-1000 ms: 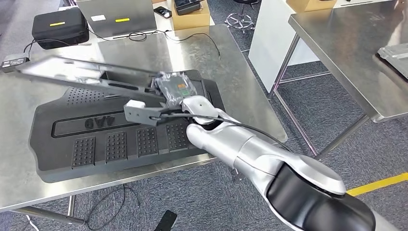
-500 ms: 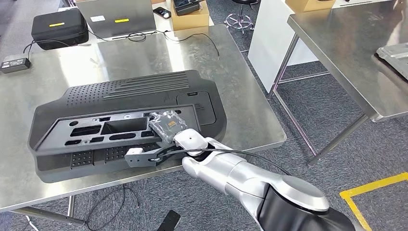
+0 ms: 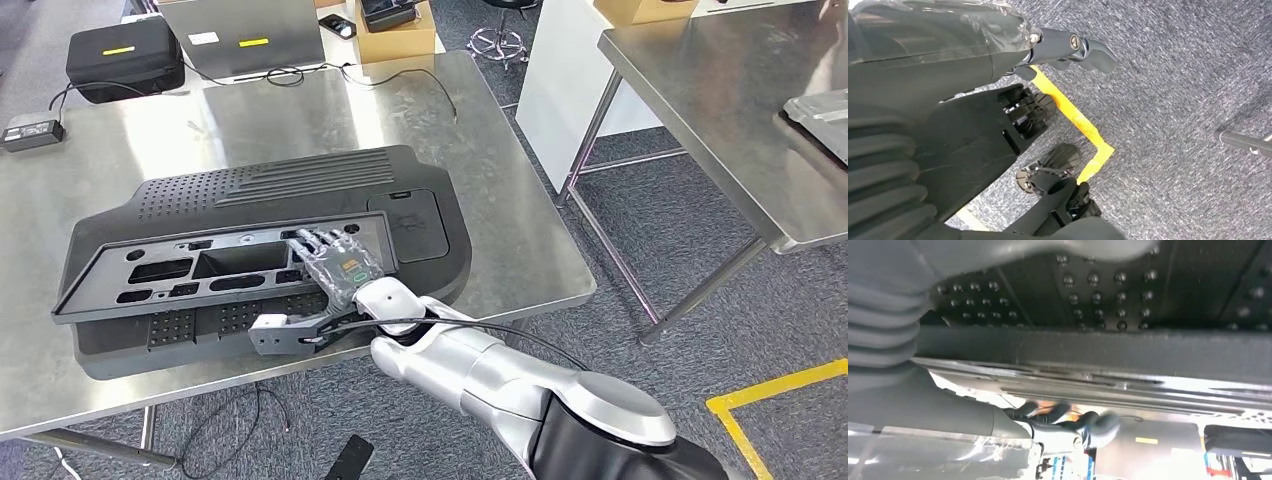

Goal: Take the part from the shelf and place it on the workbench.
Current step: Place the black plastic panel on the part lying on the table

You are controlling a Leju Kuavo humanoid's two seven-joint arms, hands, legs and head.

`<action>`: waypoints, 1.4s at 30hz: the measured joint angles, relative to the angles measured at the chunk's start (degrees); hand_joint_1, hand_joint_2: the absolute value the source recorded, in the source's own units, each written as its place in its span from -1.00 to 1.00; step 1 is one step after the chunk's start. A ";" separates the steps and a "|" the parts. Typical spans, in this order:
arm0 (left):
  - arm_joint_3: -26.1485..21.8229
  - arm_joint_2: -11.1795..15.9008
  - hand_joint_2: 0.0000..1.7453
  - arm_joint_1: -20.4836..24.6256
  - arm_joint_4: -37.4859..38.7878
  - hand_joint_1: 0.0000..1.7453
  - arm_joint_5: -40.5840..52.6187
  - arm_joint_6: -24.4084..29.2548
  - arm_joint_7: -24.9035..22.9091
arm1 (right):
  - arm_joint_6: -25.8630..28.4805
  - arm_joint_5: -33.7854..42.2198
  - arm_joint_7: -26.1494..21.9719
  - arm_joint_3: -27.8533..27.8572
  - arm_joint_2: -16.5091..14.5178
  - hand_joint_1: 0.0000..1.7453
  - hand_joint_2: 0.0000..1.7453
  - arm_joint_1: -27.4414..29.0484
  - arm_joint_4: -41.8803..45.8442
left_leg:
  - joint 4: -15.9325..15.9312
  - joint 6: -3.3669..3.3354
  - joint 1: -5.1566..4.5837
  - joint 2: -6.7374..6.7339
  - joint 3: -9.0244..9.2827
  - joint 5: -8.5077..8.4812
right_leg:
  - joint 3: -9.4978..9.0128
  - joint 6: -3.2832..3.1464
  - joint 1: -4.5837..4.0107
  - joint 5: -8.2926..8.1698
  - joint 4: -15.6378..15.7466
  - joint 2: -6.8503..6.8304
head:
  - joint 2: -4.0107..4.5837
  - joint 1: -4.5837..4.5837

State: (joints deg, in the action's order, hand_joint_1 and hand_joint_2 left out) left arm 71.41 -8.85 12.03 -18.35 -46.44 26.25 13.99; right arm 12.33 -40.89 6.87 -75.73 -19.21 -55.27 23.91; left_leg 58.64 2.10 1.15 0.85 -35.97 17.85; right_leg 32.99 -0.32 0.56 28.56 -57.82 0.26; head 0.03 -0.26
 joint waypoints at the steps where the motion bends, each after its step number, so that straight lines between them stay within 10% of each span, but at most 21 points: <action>1: -0.05 0.00 -1.00 0.00 0.01 -1.00 0.10 -0.01 0.00 | 0.18 0.04 0.05 -0.02 -0.03 -1.00 -1.00 -0.05 0.00 | 0.00 0.00 0.00 0.00 0.00 0.00 | 0.00 0.00 0.00 0.00 0.00 0.00 | -0.01 0.01; 26: -1.99 0.00 -1.00 -0.44 0.44 -1.00 1.46 0.89 -0.02 | 15.15 20.59 -11.04 10.29 3.05 -1.00 -1.00 -3.31 5.20 | 0.00 0.01 0.00 0.00 0.10 -0.01 | -0.06 0.00 0.00 0.00 0.00 0.00 | 0.00 0.04; 32: -4.12 0.01 -1.00 -1.53 0.74 -1.00 -0.61 1.99 1.54 | 10.34 41.16 -17.53 19.45 8.95 -1.00 -1.00 3.06 22.50 | 0.00 0.00 -0.01 0.03 0.13 0.00 | -0.09 -0.01 0.01 0.00 0.02 -0.04 | 0.00 0.08; 42: -9.04 0.45 -1.00 -3.66 1.71 -1.00 -7.67 5.45 5.24 | 7.87 52.17 -25.30 35.02 21.25 -1.00 -1.00 22.02 62.49 | 0.00 0.01 -0.04 0.01 0.19 0.10 | -0.14 0.00 0.06 0.05 0.09 -0.07 | -0.01 -0.01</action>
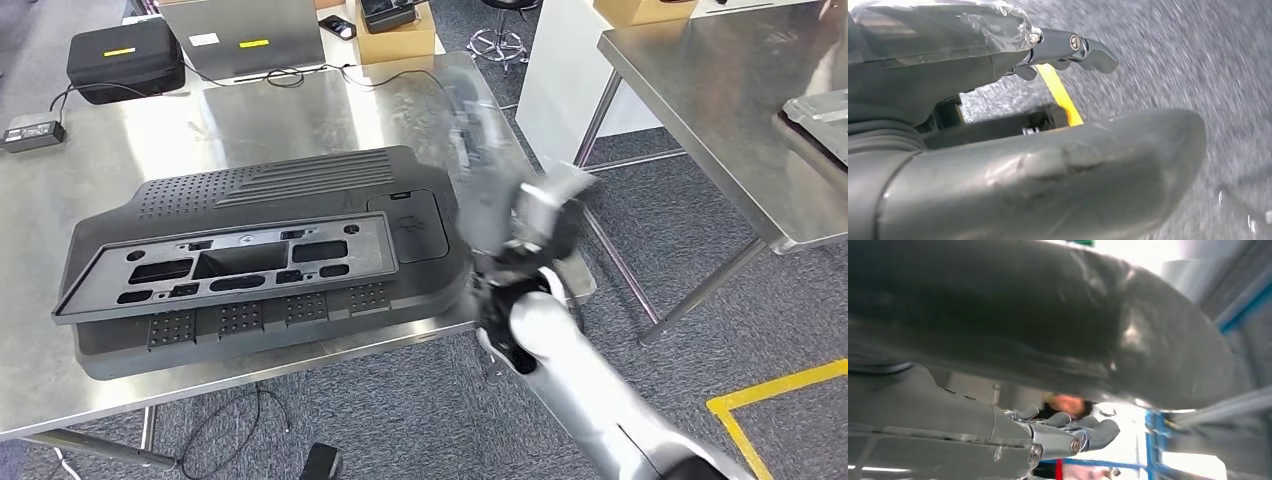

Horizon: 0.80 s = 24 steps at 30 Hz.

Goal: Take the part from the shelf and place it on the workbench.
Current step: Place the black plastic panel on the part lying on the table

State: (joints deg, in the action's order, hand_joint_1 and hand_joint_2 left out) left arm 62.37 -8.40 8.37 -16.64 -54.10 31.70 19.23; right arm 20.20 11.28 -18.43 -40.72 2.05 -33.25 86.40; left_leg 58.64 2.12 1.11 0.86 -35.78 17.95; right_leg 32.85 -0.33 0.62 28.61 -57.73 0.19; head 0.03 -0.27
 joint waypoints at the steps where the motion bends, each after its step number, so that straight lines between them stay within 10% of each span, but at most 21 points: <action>1: -0.62 0.15 -1.00 -0.27 0.22 -1.00 -1.01 0.51 -0.13 | -0.31 0.19 -0.72 1.13 0.98 -1.00 -1.00 2.39 3.14 | -0.01 0.03 0.00 -0.02 0.01 0.03 | -0.01 0.00 0.00 0.01 0.00 0.01 | 0.00 0.00; 13: -4.34 2.91 -1.00 -2.76 3.02 -1.00 -2.30 -1.50 -1.77 | 0.06 -3.91 -4.24 10.81 7.09 -1.00 -1.00 22.97 27.54 | -0.15 0.14 0.02 -0.12 0.09 0.11 | -0.02 -0.08 -0.02 0.16 0.00 0.02 | 0.01 0.14; 24: -4.94 4.24 -1.00 -2.77 3.69 -1.00 -1.86 -2.75 -1.87 | 0.21 -4.29 -4.32 14.21 8.36 -1.00 -1.00 29.44 34.68 | -0.02 -0.10 -0.19 -0.15 0.09 0.28 | -0.10 0.03 0.41 0.16 0.03 -0.01 | 0.01 0.17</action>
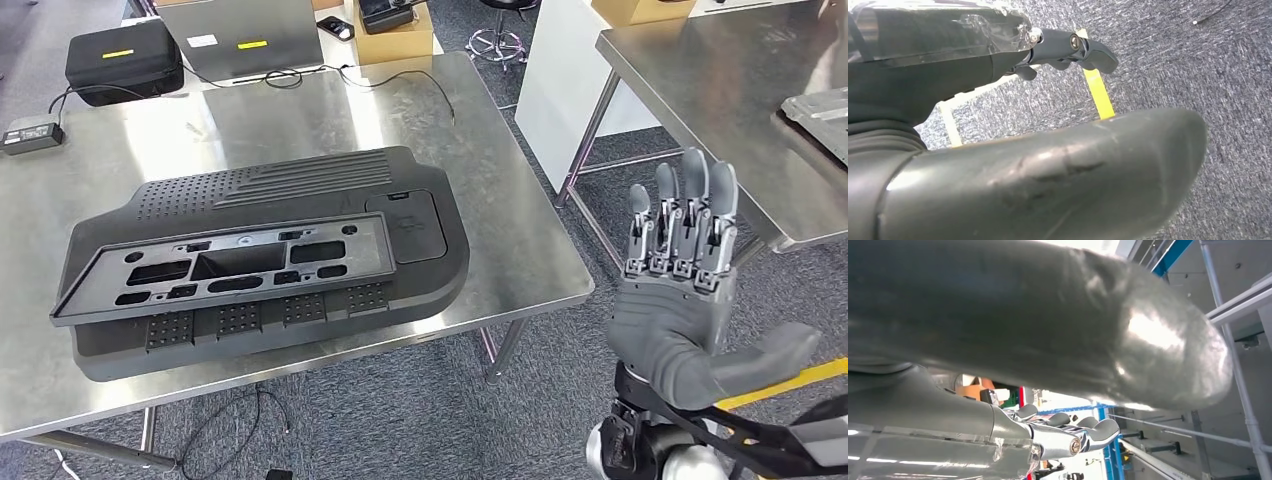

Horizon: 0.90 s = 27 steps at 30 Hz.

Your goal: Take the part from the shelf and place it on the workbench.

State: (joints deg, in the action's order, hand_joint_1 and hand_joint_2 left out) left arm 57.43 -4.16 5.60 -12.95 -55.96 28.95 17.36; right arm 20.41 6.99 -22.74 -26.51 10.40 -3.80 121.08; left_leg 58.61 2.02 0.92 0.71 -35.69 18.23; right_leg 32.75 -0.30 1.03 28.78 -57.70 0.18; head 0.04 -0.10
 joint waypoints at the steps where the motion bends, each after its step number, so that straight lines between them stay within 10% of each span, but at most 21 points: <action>1: -0.01 0.13 -1.00 0.00 0.07 -1.00 -0.01 -0.10 -0.09 | -0.03 0.01 -0.05 0.01 0.03 -1.00 -1.00 0.24 0.26 | 0.05 -0.06 -0.06 -0.01 0.00 0.04 | -0.02 0.05 0.06 0.02 0.00 0.00 | -0.01 0.02; 9: -0.01 0.56 -1.00 -0.01 0.25 -1.00 0.03 -0.11 -0.30 | -0.17 0.28 -0.37 0.24 0.17 -1.00 -1.00 0.90 1.63 | -0.93 -1.60 -0.09 -0.21 0.78 -0.41 | -0.10 1.12 0.39 1.55 -1.24 0.01 | 0.00 0.07; 14: -0.01 0.59 -1.00 -0.01 0.25 -1.00 0.17 -0.10 -0.30 | -0.28 0.64 -0.41 0.92 0.54 -1.00 -1.00 1.32 1.80 | -1.44 -1.98 -0.05 -0.40 0.86 -0.91 | 5.83 1.39 0.56 8.65 -15.40 0.00 | 0.00 -1.25; 19: -0.01 0.66 -1.00 -0.01 0.26 -1.00 0.40 -0.19 -0.30 | -0.46 0.71 -0.46 1.29 0.63 -1.00 -1.00 1.50 1.84 | -0.27 -0.63 0.27 -0.24 0.09 -0.94 | -1.43 1.81 1.14 1.75 -2.13 0.28 | -0.01 -2.08; 23: -0.01 0.73 -1.00 -0.02 0.28 -1.00 0.70 -0.52 -0.31 | -0.19 -0.03 -0.48 1.35 0.63 -1.00 -1.00 1.64 1.97 | 0.65 1.01 0.46 -0.01 -0.38 -1.06 | -1.04 -0.05 0.67 1.22 -1.34 0.60 | -0.01 -1.38; 27: 0.01 0.73 -1.00 -0.10 0.30 -1.00 0.91 -0.73 -0.33 | 0.40 -0.58 -0.40 1.38 0.63 -1.00 -1.00 2.31 2.07 | 10.54 1.27 0.60 -0.25 -3.55 7.65 | 0.70 -1.77 0.10 -0.37 -1.19 0.19 | 0.01 0.31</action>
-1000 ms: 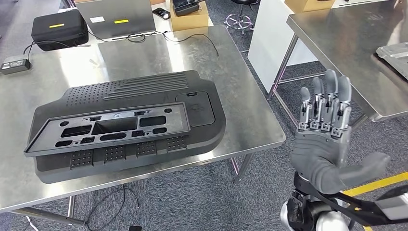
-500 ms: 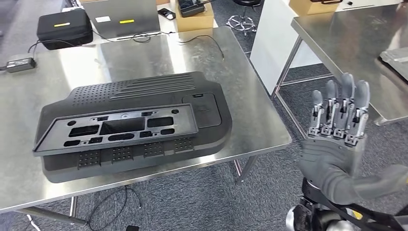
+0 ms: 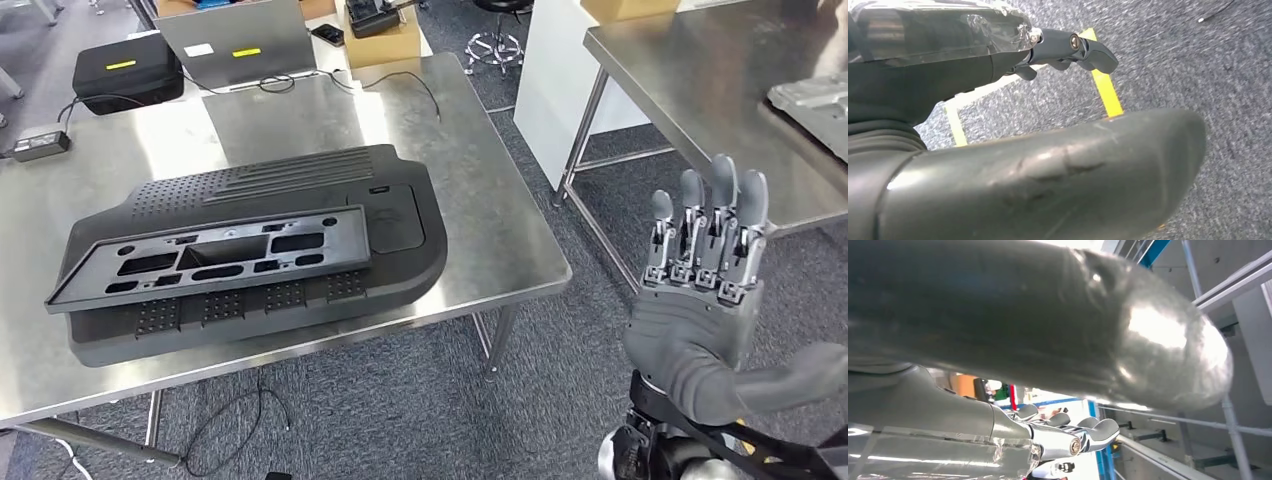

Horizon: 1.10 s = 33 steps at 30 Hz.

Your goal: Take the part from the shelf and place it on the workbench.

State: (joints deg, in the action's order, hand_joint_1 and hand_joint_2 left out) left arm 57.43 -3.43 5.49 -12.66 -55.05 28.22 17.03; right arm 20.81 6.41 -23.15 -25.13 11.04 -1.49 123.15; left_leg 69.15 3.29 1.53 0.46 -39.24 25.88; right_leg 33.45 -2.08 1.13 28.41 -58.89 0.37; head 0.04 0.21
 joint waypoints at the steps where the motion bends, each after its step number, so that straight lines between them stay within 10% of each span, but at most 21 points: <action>1: 0.01 0.00 -1.00 0.01 0.00 -1.00 0.06 -0.03 -0.04 | 0.15 -0.10 0.00 0.01 0.00 -1.00 -1.00 0.26 0.02 | 3.46 -0.11 -0.12 -0.01 -0.72 2.14 | 0.58 -0.14 -0.24 -0.44 -0.02 -0.11 | 0.00 0.43; 4: 0.01 0.01 -1.00 0.01 0.00 -1.00 0.14 -0.08 -0.20 | 0.69 -0.59 0.00 0.07 0.00 -1.00 -1.00 0.81 0.03 | 4.24 -1.08 -0.86 -0.01 2.01 2.07 | 2.39 -0.37 -1.07 -1.82 -0.07 -0.26 | -0.01 1.27; 7: 0.01 0.18 -1.00 0.14 0.01 -1.00 0.19 -0.14 -0.31 | 1.33 -1.37 0.01 0.21 0.00 -1.00 -1.00 1.30 0.05 | -7.66 -2.87 -2.07 -0.22 10.44 -0.63 | 3.62 -0.25 -1.51 -3.15 -0.08 -0.31 | -0.01 1.58; 9: 0.01 0.33 -1.00 0.21 0.02 -1.00 0.16 -0.20 -0.39 | 1.50 -1.60 0.03 0.34 0.00 -1.00 -1.00 1.54 0.07 | -11.81 -3.30 -2.59 -0.56 12.66 -0.99 | 3.77 0.28 -1.36 -3.99 0.07 -0.53 | -0.01 1.52; 12: 0.00 0.36 -1.00 0.19 0.03 -1.00 -0.18 -0.24 -0.54 | 1.74 -1.53 0.26 0.70 0.02 -1.00 -1.00 1.86 0.08 | -13.15 -4.08 -2.56 -0.84 11.82 -2.83 | 4.04 1.31 -1.06 -3.96 -0.14 -0.69 | -0.01 1.82; 16: -0.02 0.42 -1.00 0.17 0.04 -1.00 -0.88 -0.27 -0.70 | 2.06 -0.10 1.60 1.72 0.09 -1.00 -1.00 2.84 -0.18 | -13.92 -4.75 -2.30 -0.96 9.03 -5.67 | 6.80 2.36 -0.68 5.65 -10.46 -0.49 | -0.01 0.64; 18: -0.02 0.42 -1.00 0.13 0.04 -1.00 -0.96 -0.31 -0.73 | 2.07 0.35 1.70 2.18 0.15 -1.00 -1.00 3.29 -0.41 | -13.64 -4.52 -2.24 -1.07 7.26 -6.82 | 6.80 2.79 -0.37 6.30 -15.11 -0.50 | -0.01 0.06; 21: -0.02 0.42 -1.00 0.14 0.04 -1.00 -0.99 -0.31 -0.73 | 2.03 0.57 1.70 2.62 0.22 -1.00 -1.00 3.45 -0.60 | -12.41 -3.84 -1.94 -1.14 4.76 -8.10 | 0.47 3.41 0.08 2.16 -8.32 -0.54 | -0.01 -0.54; 23: -0.02 0.42 -1.00 0.14 0.04 -1.00 -0.99 -0.29 -0.73 | 2.01 0.64 1.74 2.75 0.25 -1.00 -1.00 3.50 -0.64 | -11.18 -3.21 -1.97 -1.13 3.44 -8.65 | -4.26 3.18 0.04 2.63 -0.84 -0.43 | -0.01 -0.96; 26: -0.02 0.42 -1.00 0.12 0.06 -1.00 -1.00 -0.25 -0.73 | 2.01 0.67 1.79 2.81 0.26 -1.00 -1.00 3.60 -0.76 | -10.39 -2.21 -1.99 -1.05 2.72 -9.51 | -5.05 1.90 -0.22 3.31 1.42 -0.36 | 0.00 -0.85; 28: -0.02 0.43 -1.00 0.11 0.10 -1.00 -1.01 -0.22 -0.73 | 1.99 0.69 1.82 2.82 0.26 -1.00 -1.00 3.61 -0.85 | -8.57 -1.53 -1.79 -0.85 1.73 -7.66 | -4.15 0.78 -0.27 2.43 1.43 -0.47 | 0.00 -0.57; 30: -0.01 0.44 -1.00 0.09 0.13 -1.00 -1.01 -0.22 -0.73 | 1.98 0.73 1.87 2.83 0.26 -1.00 -1.00 3.64 -0.91 | -2.80 -1.02 -1.56 -0.72 -0.21 -2.27 | -2.81 -0.08 -0.39 1.31 1.45 -0.54 | -0.01 0.06; 33: -0.01 0.44 -1.00 0.10 0.13 -1.00 -1.01 -0.22 -0.73 | 1.98 0.74 1.88 2.84 0.26 -1.00 -1.00 3.66 -1.02 | 6.74 -0.91 -1.41 -0.73 -1.57 2.51 | -0.54 -0.35 -0.79 -0.45 1.35 -0.60 | -0.01 0.89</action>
State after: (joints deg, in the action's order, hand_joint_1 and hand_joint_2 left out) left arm 57.43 -2.99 5.59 -12.52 -56.05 28.00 16.30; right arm 22.80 7.15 -21.27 -22.29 11.30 2.17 122.13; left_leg 75.90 2.38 0.12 -0.27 -40.81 28.39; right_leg 32.91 -2.42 0.34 27.96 -57.54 -0.23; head 0.03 1.11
